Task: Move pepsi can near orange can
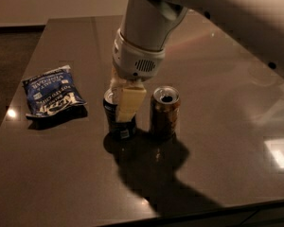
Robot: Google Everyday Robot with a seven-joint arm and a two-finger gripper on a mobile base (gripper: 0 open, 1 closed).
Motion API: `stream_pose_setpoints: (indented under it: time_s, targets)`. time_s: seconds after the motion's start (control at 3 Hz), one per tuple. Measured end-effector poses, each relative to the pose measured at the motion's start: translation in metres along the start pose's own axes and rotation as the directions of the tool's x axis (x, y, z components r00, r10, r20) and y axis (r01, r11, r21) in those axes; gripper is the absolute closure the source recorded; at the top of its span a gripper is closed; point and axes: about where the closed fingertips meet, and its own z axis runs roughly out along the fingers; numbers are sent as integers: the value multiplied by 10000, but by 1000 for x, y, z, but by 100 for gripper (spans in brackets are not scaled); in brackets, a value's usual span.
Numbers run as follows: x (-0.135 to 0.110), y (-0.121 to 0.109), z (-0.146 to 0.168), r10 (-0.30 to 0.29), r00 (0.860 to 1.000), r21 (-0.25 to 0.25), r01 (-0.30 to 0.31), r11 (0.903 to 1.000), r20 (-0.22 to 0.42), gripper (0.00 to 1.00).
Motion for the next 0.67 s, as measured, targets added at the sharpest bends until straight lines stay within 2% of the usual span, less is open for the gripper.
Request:
stream_pose_setpoints:
  time_s: [0.67]
  targets:
    - [19,-14,0,574,9981,43,-575,9983,243,20]
